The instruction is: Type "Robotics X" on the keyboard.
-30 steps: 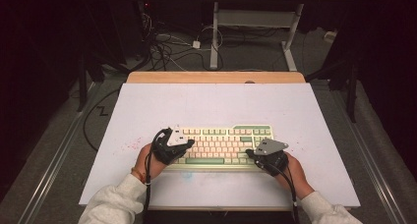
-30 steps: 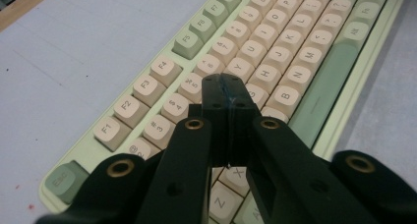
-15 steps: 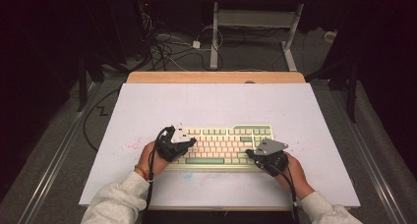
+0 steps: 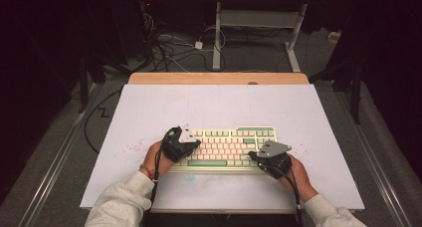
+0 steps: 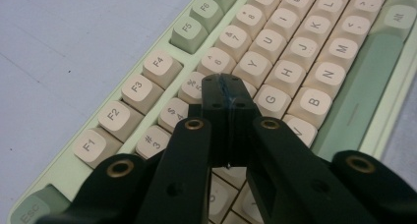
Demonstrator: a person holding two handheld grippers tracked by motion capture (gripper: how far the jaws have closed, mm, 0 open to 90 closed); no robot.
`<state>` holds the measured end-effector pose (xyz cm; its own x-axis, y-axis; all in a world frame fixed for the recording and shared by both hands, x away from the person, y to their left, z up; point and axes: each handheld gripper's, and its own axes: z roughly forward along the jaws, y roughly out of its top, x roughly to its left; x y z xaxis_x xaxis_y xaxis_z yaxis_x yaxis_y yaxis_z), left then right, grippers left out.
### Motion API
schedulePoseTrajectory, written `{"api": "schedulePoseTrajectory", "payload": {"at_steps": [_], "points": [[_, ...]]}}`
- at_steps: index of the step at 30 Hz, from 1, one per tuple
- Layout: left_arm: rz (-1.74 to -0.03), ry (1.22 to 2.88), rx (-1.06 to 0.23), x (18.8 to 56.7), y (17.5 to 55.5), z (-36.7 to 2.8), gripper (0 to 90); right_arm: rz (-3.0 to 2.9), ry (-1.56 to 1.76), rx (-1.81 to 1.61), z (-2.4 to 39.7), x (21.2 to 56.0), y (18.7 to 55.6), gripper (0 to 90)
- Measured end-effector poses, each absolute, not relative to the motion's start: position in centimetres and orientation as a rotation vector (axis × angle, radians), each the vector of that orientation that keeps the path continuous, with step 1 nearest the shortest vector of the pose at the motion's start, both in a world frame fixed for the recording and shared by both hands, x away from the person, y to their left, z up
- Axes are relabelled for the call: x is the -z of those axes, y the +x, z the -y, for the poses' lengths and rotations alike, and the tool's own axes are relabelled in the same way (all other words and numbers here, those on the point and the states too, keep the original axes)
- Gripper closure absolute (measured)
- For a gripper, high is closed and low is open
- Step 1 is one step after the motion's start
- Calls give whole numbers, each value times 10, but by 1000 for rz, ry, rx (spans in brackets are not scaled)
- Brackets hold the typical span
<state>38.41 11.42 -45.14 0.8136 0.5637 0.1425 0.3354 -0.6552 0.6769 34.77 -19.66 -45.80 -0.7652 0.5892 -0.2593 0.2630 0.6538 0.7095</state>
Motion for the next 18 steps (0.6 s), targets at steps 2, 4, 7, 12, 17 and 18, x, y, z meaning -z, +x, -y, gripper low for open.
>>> {"api": "schedulePoseTrajectory", "payload": {"at_steps": [2, 4, 7, 12, 17, 18], "points": [[-660, 2338, -453, 451, 385, -114, 874, -2397, 666, -923, 197, 458, 348, 900], [-661, 2342, -454, 452, 386, -113, 874, -2397, 671, -924, 197, 458, 347, 900], [-663, 2377, -457, 454, 387, -112, 875, -2398, 672, -922, 196, 458, 347, 900], [-646, 2346, -478, 449, 384, -113, 874, -2402, 673, -923, 197, 457, 347, 900], [-631, 2290, -516, 438, 378, -116, 874, -2394, 667, -942, 198, 455, 346, 900], [-628, 2280, -519, 436, 377, -117, 874, -2385, 665, -945, 199, 453, 345, 900]]}}
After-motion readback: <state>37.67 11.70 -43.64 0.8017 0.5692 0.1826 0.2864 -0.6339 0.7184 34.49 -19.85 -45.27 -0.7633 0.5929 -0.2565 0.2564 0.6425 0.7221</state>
